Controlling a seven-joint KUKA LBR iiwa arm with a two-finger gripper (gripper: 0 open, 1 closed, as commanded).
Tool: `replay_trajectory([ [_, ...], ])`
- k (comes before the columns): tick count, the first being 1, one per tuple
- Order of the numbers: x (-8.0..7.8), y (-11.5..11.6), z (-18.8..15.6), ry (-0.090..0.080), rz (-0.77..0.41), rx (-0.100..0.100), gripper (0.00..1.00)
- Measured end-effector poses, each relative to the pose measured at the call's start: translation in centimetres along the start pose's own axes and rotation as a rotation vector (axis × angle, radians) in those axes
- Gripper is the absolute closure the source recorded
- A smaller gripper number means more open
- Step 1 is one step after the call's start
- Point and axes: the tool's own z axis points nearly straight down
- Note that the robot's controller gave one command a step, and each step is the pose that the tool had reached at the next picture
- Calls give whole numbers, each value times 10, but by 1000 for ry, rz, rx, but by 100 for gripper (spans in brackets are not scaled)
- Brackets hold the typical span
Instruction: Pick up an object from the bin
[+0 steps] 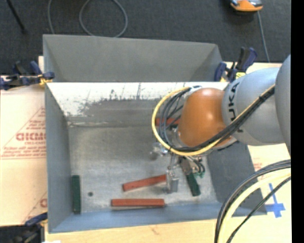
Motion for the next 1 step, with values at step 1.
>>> replay_trajectory([
  [1,0,0,0,0,0,0,100],
])
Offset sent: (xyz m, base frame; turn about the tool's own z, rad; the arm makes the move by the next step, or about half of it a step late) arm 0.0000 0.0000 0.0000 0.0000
